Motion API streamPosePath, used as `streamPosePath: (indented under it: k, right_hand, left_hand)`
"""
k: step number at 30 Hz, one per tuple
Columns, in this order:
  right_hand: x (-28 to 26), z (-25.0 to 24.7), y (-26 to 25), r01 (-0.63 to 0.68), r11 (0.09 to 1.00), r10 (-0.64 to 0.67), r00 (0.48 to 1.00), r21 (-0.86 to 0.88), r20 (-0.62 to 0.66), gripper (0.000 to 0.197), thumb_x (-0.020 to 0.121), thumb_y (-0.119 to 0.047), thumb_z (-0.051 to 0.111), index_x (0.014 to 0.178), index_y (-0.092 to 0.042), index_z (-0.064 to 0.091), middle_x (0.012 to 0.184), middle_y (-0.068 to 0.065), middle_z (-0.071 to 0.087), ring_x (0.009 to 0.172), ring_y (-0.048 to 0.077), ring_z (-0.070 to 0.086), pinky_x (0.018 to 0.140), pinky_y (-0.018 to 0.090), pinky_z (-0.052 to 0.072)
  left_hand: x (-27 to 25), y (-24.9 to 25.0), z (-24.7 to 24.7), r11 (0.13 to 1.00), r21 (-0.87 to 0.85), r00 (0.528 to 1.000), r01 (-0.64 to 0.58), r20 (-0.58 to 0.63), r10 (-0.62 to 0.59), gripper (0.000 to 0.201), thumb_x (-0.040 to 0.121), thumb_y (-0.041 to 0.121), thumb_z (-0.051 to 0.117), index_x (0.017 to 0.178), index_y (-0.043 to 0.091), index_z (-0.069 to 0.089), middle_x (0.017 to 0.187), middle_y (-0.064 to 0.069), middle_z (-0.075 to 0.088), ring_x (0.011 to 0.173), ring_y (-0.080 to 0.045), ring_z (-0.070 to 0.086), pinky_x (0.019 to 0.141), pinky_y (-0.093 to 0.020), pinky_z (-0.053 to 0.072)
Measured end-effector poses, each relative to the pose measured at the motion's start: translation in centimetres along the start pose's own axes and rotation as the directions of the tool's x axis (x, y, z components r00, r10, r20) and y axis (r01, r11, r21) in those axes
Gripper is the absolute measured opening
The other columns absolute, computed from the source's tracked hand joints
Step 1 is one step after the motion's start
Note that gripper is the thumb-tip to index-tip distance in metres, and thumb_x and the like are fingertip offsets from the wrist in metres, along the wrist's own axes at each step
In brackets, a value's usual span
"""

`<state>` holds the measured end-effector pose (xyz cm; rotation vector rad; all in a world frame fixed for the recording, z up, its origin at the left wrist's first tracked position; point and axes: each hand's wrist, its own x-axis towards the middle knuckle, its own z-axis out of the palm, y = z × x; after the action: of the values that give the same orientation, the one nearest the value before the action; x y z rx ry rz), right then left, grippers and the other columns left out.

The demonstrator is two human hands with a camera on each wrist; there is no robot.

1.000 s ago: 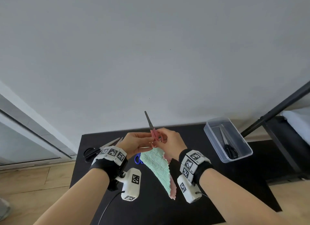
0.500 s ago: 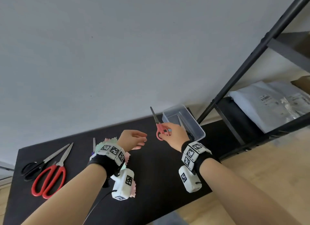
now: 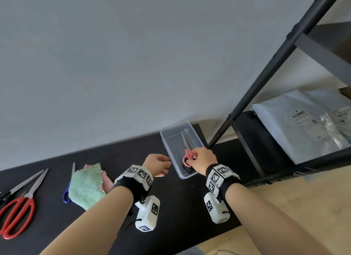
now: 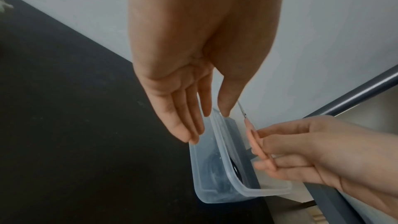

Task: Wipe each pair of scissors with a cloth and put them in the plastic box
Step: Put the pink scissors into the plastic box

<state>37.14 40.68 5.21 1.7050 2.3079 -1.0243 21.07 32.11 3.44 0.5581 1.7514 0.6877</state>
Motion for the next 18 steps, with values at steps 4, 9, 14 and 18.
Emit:
streamPosePath:
  k: [4,9,14,18]
  right_hand:
    - [2.2,1.1,0.6,-0.066,0.994,0.073,0.994,-0.085,0.08,0.027,0.084,-0.038,0.067,0.092,-0.012,0.068,0.086,0.002,0.07,0.078,0.018,0.066,0.067,0.027,0.05]
    - [4.0,1.9,0.6,-0.115,0.98,0.136,0.983,-0.161,0.125,0.03,0.087,-0.037,0.062,0.095,-0.008,0.064,0.081,0.004,0.063,0.077,0.02,0.064,0.064,0.026,0.048]
    - [4.6,2.4,0.7,-0.119,0.976,0.142,0.983,-0.184,0.119,0.03,0.088,-0.037,0.062,0.098,-0.009,0.06,0.091,0.006,0.066,0.086,0.022,0.066,0.076,0.029,0.055]
    - [4.5,2.6,0.8,-0.093,0.977,0.116,0.987,-0.19,0.11,0.024,0.087,-0.032,0.064,0.098,-0.01,0.064,0.096,0.007,0.069,0.087,0.022,0.066,0.076,0.031,0.055]
  left_hand:
    - [0.9,0.6,1.5,1.0,0.017,1.0,0.021,-0.019,-0.021,0.028,0.09,0.012,0.061,0.118,0.011,0.059,0.087,-0.007,0.062,0.068,-0.017,0.059,0.063,-0.024,0.054]
    - [1.6,0.9,2.4,0.998,0.022,0.996,0.061,-0.072,-0.06,0.041,0.089,0.012,0.062,0.128,0.011,0.051,0.087,-0.005,0.063,0.069,-0.017,0.06,0.076,-0.034,0.057]
    - [2.1,0.9,2.4,0.997,0.033,0.994,0.076,-0.077,-0.073,0.044,0.089,0.012,0.061,0.131,0.01,0.048,0.086,-0.004,0.063,0.069,-0.016,0.061,0.077,-0.034,0.056]
    - [2.2,0.7,2.4,0.997,0.037,0.995,0.072,-0.066,-0.07,0.044,0.09,0.013,0.061,0.133,0.009,0.049,0.089,-0.006,0.063,0.07,-0.016,0.062,0.074,-0.031,0.057]
